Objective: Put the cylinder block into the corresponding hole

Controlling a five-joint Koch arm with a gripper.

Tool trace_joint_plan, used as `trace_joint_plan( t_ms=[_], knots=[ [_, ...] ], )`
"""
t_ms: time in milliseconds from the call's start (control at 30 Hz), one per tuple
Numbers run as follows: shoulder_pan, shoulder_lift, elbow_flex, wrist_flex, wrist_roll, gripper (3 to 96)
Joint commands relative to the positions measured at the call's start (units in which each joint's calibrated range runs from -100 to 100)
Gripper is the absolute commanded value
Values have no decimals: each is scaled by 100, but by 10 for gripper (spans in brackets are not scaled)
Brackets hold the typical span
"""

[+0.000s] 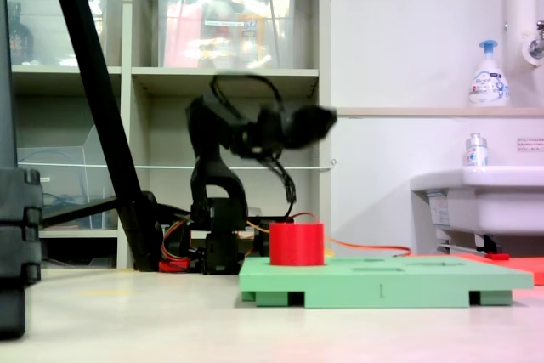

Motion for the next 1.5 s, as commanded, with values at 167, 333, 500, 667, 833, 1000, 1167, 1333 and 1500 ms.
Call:
trace_joint_plan(
  t_ms=[167, 333, 500, 667, 833, 1000, 1167, 1333, 1500],
  knots=[
    [-278, -1491, 1874, -3527, -860, 491],
    [-1084, -1491, 2662, -4779, -1949, 505],
    [-1792, -1491, 1735, -4721, -3775, 478],
    [-1988, -1491, -299, -4480, -4366, 466],
    [-1988, -1491, -2742, -4268, -4635, 497],
    [-1700, -1491, -4576, -2266, -4713, 498],
    [-1705, -1491, -4576, -3758, -4772, 477],
    [-1695, -1491, -4576, -3720, -4723, 473],
    [-1695, -1491, -4576, -3594, -4723, 495]
  ],
)
